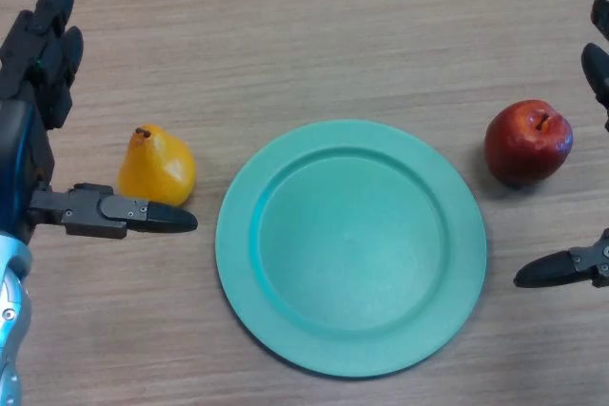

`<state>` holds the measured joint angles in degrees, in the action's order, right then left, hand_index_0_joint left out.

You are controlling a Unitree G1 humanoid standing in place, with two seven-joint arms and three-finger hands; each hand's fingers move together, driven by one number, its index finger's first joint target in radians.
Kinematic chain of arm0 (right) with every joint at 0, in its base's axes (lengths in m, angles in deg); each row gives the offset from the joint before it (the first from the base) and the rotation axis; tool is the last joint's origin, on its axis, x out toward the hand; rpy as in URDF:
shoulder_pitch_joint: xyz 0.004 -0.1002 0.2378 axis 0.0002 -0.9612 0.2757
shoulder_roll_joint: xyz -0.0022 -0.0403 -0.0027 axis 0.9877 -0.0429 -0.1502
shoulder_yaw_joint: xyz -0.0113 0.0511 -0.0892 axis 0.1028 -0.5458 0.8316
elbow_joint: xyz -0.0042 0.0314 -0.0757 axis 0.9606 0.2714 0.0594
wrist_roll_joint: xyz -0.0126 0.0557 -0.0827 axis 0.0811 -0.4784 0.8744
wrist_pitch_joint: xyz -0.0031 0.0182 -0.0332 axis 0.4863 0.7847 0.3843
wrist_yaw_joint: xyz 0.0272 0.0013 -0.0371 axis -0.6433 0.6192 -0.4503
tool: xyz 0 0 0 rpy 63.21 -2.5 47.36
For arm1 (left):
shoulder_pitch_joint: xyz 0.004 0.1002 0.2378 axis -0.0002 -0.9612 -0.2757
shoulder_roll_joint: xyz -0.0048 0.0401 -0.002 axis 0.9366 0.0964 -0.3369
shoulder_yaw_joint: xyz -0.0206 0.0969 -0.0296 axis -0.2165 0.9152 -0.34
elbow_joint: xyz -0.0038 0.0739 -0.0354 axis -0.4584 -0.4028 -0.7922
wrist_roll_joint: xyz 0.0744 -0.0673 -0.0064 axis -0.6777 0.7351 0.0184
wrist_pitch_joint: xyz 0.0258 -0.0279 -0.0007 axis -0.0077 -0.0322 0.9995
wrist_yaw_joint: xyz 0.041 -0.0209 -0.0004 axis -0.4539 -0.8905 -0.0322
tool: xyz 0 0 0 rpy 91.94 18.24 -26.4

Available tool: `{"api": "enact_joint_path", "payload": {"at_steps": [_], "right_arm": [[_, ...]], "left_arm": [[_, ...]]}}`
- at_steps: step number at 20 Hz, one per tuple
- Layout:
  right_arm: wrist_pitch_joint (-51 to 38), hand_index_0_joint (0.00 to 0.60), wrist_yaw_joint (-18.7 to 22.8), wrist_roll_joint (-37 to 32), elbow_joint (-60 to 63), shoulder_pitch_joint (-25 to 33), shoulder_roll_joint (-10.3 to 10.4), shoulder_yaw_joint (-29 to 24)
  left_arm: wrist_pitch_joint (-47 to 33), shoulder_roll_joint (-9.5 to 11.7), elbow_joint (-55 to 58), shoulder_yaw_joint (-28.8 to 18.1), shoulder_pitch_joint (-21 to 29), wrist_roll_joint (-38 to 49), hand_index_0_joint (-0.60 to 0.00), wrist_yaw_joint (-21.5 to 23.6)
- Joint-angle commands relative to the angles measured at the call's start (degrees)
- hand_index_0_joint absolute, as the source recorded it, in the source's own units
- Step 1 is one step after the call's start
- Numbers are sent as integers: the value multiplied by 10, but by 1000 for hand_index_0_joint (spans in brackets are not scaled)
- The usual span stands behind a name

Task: Pick up the yellow pear and place it on the plate

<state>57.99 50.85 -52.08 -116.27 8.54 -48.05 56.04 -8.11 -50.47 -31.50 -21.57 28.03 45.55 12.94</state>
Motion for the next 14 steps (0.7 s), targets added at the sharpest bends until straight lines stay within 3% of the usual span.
{"api": "enact_joint_path", "payload": {"at_steps": [1,10,14], "right_arm": [[-73,0,2,12,-35,13,-21,-23],[-79,0,4,22,-43,3,-16,-23],[-83,0,2,19,-51,-5,-14,-35]], "left_arm": [[-94,25,29,-37,18,-16,0,3],[-134,28,-43,-30,27,-35,0,5],[-210,39,-152,-26,60,-47,0,18]]}}
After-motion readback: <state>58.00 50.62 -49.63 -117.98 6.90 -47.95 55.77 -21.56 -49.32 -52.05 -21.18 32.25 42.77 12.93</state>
